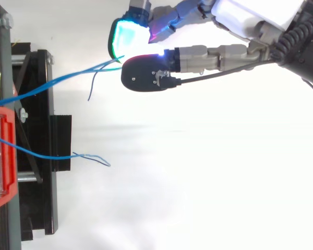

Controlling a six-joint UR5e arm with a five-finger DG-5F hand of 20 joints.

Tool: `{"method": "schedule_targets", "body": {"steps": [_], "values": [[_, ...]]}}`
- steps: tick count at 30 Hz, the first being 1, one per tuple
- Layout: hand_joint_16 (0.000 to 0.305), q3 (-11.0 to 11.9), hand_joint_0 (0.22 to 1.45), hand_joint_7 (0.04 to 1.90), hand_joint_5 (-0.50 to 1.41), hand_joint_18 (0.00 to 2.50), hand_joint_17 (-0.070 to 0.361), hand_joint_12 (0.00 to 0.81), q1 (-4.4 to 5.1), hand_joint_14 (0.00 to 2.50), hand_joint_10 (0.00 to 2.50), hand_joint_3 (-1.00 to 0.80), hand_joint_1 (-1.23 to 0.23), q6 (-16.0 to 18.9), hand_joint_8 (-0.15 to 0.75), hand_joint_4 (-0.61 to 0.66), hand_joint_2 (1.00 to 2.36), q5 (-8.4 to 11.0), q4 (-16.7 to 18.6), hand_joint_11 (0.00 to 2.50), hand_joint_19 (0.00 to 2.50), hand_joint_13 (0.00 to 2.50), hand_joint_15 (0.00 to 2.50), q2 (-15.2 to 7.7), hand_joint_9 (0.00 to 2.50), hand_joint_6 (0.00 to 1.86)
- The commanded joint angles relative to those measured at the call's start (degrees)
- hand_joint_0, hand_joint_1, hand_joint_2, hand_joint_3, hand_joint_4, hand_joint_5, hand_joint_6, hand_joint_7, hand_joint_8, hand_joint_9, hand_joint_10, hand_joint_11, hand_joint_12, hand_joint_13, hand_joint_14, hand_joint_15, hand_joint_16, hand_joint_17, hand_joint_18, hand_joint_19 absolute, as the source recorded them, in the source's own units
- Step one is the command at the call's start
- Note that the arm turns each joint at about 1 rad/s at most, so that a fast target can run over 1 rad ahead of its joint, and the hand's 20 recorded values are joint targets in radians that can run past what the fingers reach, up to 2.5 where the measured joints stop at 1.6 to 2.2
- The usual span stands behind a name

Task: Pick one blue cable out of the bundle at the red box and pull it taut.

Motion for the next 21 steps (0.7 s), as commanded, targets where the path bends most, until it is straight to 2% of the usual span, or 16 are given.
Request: {"method": "schedule_targets", "body": {"steps": [1, 21], "values": [[0.074, 0.0, 0.58, 1.14, -0.08, 0.54, 0.167, 0.508, 0.00, 0.01, 0.01, 0.02, -0.85, 0.0, 0.451, 0.01, 1.11, 0.00, 0.0, 0.74, 0.30, 0.63, 0.27, 0.0, 0.93, 0.91], [0.074, 0.0, 0.58, 1.14, -0.08, 0.55, 0.167, 0.500, 0.00, 0.01, 0.01, 0.02, -0.85, 0.0, 0.447, 0.02, 1.11, 0.00, 0.0, 0.75, 0.31, 0.63, 0.27, 0.1, 0.94, 0.91]]}}
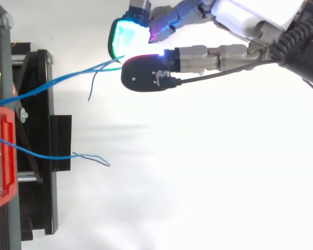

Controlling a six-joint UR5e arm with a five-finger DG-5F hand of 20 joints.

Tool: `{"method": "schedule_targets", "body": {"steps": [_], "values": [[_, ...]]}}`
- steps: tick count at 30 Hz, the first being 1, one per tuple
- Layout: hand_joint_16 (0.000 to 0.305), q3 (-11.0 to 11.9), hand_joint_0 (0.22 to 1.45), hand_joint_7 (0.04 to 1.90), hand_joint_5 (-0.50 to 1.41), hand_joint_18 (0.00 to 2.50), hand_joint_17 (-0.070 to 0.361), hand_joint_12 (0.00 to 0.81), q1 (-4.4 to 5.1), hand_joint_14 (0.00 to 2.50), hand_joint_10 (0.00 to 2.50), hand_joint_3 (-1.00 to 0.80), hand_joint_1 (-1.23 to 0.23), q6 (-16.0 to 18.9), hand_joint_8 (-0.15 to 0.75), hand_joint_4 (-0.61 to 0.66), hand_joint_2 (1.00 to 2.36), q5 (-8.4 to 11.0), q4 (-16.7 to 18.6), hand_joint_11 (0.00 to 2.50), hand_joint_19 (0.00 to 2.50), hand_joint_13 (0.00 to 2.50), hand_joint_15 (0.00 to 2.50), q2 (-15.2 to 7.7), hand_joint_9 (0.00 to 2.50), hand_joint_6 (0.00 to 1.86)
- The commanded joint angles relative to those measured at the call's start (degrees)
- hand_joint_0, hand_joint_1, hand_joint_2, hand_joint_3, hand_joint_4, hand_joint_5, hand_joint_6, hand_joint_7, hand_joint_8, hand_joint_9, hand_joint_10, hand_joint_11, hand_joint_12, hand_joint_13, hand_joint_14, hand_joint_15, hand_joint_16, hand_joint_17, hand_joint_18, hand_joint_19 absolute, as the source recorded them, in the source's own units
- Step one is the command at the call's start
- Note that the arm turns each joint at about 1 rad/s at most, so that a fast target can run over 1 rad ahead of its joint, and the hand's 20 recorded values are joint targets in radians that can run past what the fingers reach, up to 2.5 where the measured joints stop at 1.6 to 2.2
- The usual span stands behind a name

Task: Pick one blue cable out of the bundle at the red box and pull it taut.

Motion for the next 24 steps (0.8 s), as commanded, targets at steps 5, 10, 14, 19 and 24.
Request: {"method": "schedule_targets", "body": {"steps": [5, 10, 14, 19, 24], "values": [[0.074, 0.0, 0.58, 1.14, -0.08, 0.55, 0.167, 0.499, 0.00, 0.01, 0.01, 0.02, -0.85, 0.0, 0.446, 0.02, 1.11, -0.09, 0.0, 0.75, 0.31, 0.63, 0.28, 0.0, 0.95, 0.91], [0.074, 0.0, 0.58, 1.15, -0.08, 0.55, 0.167, 0.499, 0.00, 0.01, 0.01, 0.02, -0.85, 0.0, 0.446, 0.02, 1.10, 0.00, 0.0, 0.75, 0.31, 0.63, 0.27, 0.0, 0.95, 0.91], [0.074, 0.0, 0.58, 1.14, -0.08, 0.55, 0.167, 0.499, 0.00, 0.01, 0.01, 0.02, -0.85, 0.0, 0.445, 0.02, 1.10, 0.00, 0.0, 0.76, 0.31, 0.63, 0.28, 0.0, 0.95, 0.91], [0.074, 0.0, 0.58, 1.15, -0.08, 0.55, 0.167, 0.499, 0.00, 0.01, 0.01, 0.02, -0.85, 0.0, 0.445, 0.02, 1.10, 0.00, 0.0, 0.75, 0.31, 0.63, 0.28, 0.0, 0.95, 0.91], [0.074, 0.0, 0.58, 1.14, -0.08, 0.55, 0.167, 0.498, 0.00, 0.01, 0.01, 0.02, -0.85, 0.0, 0.445, 0.02, 1.10, 0.00, 0.0, 0.76, 0.31, 0.64, 0.28, 0.0, 0.95, 0.91]]}}
